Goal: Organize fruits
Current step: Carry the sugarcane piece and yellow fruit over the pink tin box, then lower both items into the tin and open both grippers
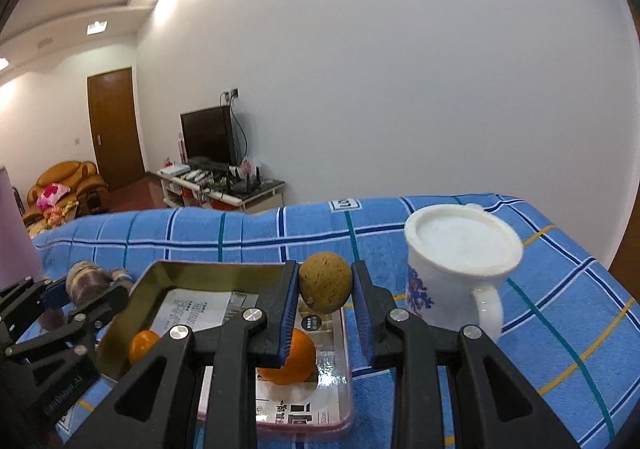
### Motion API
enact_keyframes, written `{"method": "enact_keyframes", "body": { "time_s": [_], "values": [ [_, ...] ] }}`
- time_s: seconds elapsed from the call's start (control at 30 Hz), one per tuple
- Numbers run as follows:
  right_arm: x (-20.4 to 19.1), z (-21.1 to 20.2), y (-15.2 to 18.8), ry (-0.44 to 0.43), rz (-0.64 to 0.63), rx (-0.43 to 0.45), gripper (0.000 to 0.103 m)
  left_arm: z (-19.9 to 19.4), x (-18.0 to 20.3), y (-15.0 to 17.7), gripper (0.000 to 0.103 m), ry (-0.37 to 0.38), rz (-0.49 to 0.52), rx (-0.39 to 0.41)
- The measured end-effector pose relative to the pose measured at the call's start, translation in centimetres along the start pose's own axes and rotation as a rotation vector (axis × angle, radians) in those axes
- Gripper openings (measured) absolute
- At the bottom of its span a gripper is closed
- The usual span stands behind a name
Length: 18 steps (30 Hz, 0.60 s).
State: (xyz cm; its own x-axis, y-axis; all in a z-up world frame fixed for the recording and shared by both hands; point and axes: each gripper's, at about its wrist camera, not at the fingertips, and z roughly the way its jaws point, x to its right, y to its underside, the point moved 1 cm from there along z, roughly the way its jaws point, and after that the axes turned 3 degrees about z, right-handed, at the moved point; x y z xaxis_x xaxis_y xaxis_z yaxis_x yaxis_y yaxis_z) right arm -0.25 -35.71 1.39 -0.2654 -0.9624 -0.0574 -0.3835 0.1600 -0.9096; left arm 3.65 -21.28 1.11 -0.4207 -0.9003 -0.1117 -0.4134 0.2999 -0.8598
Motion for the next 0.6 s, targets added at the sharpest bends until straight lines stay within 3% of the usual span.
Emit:
{"method": "enact_keyframes", "body": {
  "time_s": [0.17, 0.6],
  "values": [
    [-0.7, 2.2, 0.1, 0.030, -0.050, -0.041, 0.028, 1.9, 1.6, -0.2, 0.041, 0.007, -0.002, -0.029],
    [-1.5, 6.2, 0.2, -0.011, -0.080, -0.159, 0.028, 4.0, 1.7, -0.2, 0.041, 0.018, -0.023, -0.113]
  ]
}}
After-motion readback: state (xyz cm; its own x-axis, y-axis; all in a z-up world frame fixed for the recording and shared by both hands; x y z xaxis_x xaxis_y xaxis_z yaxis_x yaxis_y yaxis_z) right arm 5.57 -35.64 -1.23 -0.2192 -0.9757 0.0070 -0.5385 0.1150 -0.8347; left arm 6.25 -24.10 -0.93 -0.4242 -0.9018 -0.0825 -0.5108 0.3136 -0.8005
